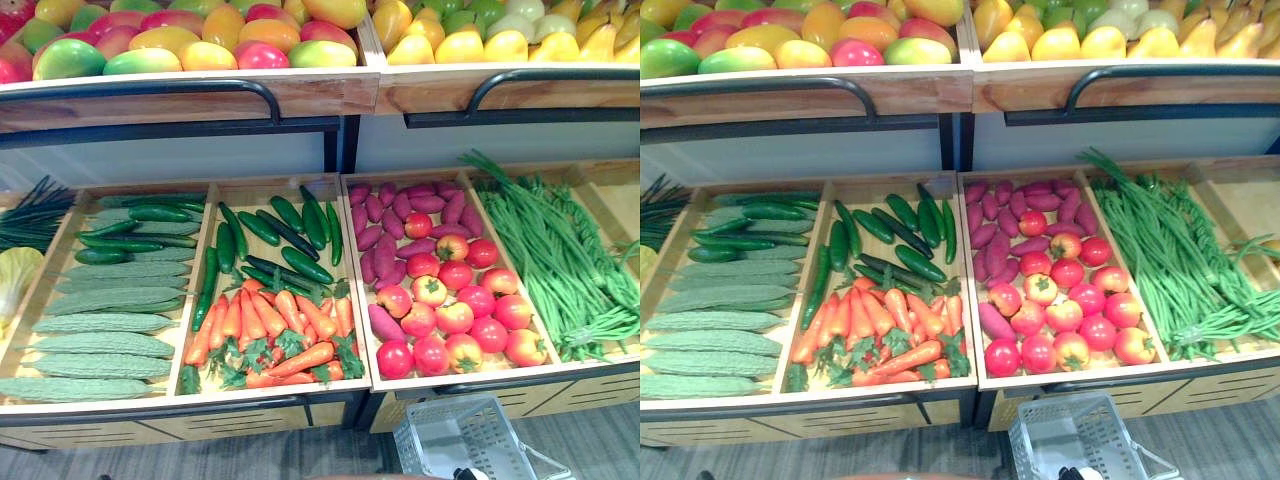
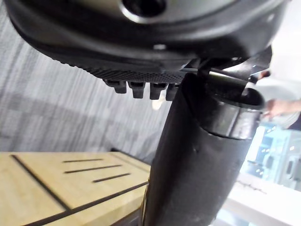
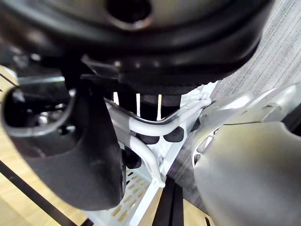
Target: Pick vegetable in the basket
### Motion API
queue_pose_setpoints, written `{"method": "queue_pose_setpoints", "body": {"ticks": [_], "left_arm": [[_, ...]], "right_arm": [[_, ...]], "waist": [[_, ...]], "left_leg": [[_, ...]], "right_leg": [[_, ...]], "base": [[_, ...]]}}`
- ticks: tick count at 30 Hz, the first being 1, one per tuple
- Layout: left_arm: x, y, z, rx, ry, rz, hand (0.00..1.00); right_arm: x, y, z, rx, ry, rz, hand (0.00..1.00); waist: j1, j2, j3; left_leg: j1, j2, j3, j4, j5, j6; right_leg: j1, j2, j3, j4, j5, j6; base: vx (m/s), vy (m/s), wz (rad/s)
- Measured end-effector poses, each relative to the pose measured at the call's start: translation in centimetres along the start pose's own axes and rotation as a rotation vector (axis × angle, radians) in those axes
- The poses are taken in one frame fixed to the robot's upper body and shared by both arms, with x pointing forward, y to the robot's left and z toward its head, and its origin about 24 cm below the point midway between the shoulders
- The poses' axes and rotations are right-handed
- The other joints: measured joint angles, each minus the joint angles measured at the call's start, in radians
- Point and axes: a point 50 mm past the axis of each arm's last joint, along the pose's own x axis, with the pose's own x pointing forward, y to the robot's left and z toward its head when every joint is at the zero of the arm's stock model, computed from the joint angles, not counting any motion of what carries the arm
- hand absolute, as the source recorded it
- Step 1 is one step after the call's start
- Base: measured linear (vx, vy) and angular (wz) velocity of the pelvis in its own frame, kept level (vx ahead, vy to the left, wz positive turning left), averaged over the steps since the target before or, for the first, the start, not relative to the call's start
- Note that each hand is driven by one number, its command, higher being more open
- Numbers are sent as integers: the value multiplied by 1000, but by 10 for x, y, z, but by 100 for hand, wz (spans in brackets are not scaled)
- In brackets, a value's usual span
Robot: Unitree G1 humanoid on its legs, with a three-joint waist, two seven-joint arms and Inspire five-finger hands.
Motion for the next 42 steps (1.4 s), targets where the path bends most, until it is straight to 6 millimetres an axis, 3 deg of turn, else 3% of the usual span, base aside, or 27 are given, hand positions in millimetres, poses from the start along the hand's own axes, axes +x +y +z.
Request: {"method": "queue_pose_setpoints", "body": {"ticks": [4,7,10,12,14,17,18,19,22,27,30,33,42], "left_arm": [[14,-11,36,-132,-208,42,100],[25,-32,67,-217,-347,-14,100],[31,-58,99,-319,-456,-112,100],[28,-78,117,-389,-518,-197,100],[23,-100,138,-446,-579,-297,100],[-2,-158,183,-554,-657,-558,100],[-9,-169,192,-564,-664,-620,100],[-27,-193,214,-556,-686,-791,100],[-67,-233,234,-405,-735,-1118,100],[-118,-275,214,-126,-697,-1505,100],[-144,-289,178,161,-671,-1711,100],[-170,-294,130,478,-641,-1906,100],[-185,-297,55,944,-519,-2119,100]], "right_arm": [[2,6,-1,-3,13,12,0],[2,6,-4,-16,29,13,0],[2,6,-3,-52,37,16,0],[2,5,-2,-77,37,16,0],[2,6,-4,-87,42,17,0],[2,5,-4,-121,45,20,0],[2,5,-4,-121,44,21,0],[2,5,-3,-125,43,20,0],[1,5,1,-153,31,28,0],[1,7,10,-189,7,54,0],[1,11,14,-255,1,76,0],[1,12,15,-310,2,81,0],[2,16,18,-332,9,99,0]], "waist": [[7,-14,-4],[20,-23,-11],[23,-19,-14],[29,-8,-21],[40,-8,-21],[40,-7,-21],[40,-6,-22],[39,-2,-24],[29,14,-28],[13,37,-21],[-5,42,-22],[-12,39,-21],[-31,30,-19]], "left_leg": [[5,-20,1,-24,0,0],[6,-23,2,-41,0,0],[4,-21,11,-49,-5,-5],[1,-10,38,-44,-33,-27],[-6,-8,54,-22,-51,-24],[-15,-7,58,0,-63,-28],[-16,-7,61,1,-61,-30],[-12,-6,74,3,-58,-35],[-8,-10,88,3,-58,-35],[20,-12,130,2,-58,-34],[24,-11,161,8,-58,-34],[38,-10,192,15,-58,-34],[39,-10,219,16,-57,-35]], "right_leg": [[0,-13,1,-7,6,11],[0,-10,1,-24,18,17],[3,1,4,-70,49,15],[1,16,13,-96,62,18],[7,22,26,-118,83,16],[13,22,33,-138,108,15],[13,23,36,-138,109,15],[10,25,50,-138,111,14],[5,25,66,-138,113,13],[7,29,103,-138,115,11],[-4,34,129,-138,118,9],[-6,36,156,-138,120,7],[-19,38,176,-137,120,7]], "base": [[-61,31,3],[-98,-4,3],[-127,-20,-3],[-111,-24,-19],[-72,-28,-24],[-31,-29,-7],[15,-17,-16],[27,-12,-19],[38,-10,-16],[18,-7,-23],[3,-15,-26],[5,-8,-26],[-18,3,-8]]}}
